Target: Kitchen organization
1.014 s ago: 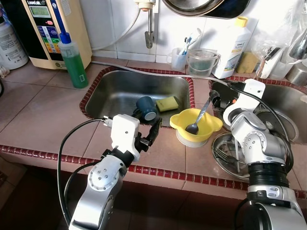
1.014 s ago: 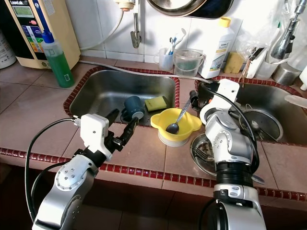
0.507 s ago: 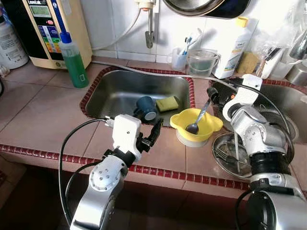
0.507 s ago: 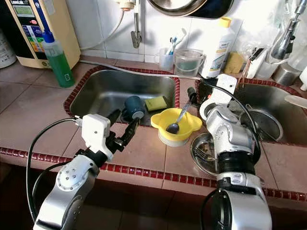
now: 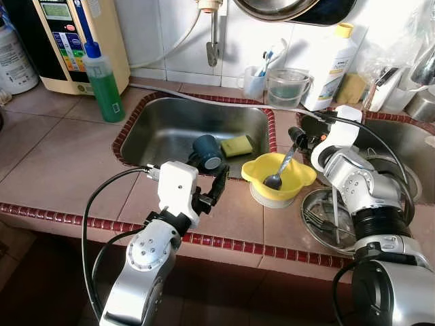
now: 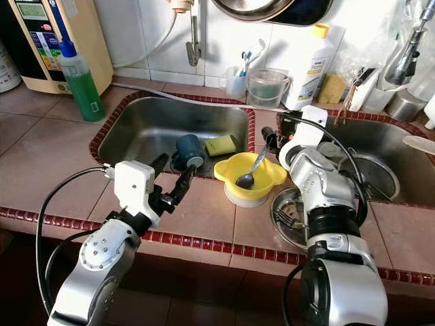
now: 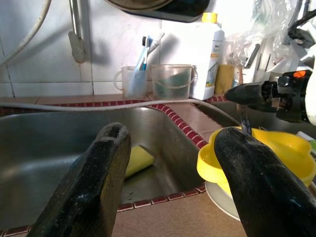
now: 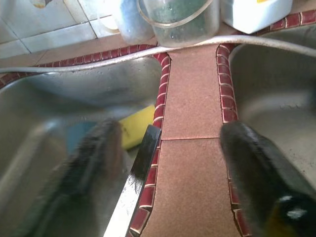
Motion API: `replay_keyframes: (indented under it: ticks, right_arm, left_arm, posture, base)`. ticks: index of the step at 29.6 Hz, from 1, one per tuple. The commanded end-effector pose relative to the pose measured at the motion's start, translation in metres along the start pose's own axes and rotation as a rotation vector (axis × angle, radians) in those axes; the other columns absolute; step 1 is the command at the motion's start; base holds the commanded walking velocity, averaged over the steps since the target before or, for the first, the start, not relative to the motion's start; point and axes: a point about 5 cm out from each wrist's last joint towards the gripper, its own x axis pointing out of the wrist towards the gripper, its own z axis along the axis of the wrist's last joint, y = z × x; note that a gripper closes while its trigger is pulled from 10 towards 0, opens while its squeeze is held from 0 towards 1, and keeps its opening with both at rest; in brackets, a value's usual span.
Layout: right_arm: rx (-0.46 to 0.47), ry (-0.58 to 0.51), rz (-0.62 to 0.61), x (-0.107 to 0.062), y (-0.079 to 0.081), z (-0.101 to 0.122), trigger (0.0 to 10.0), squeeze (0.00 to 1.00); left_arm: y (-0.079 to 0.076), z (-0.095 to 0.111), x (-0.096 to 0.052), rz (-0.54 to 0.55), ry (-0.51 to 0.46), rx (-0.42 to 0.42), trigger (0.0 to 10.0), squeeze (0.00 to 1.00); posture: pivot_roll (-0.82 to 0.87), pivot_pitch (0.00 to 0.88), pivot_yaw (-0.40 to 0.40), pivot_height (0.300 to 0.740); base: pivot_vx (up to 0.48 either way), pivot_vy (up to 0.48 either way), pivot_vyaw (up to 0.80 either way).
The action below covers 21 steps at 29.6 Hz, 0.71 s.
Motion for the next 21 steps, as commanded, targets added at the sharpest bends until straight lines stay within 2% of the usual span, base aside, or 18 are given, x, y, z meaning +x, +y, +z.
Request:
replay_keyframes:
  ticks: [1,21]
  right_arm:
    - [-0.002,-0.006,0.024,0.002,0.006,0.006,0.0,0.0]
    - [0.066,0.021,0.075,0.005,0.017,-0.006,0.0,0.0]
  left_arm:
    - [-0.002,0.005,0.001,0.002,-0.016,0.003,10.0,0.0]
    - [-0.004,0.006,0.002,-0.001,-0.022,0.001,10.0,0.0]
  posture:
    - [-0.12,0.085,-0.024,0.74]
    - [-0.12,0.083,-0.025,0.74]
  base:
    - [0.0,0.0,0.0]
    - [0.0,0.0,0.0]
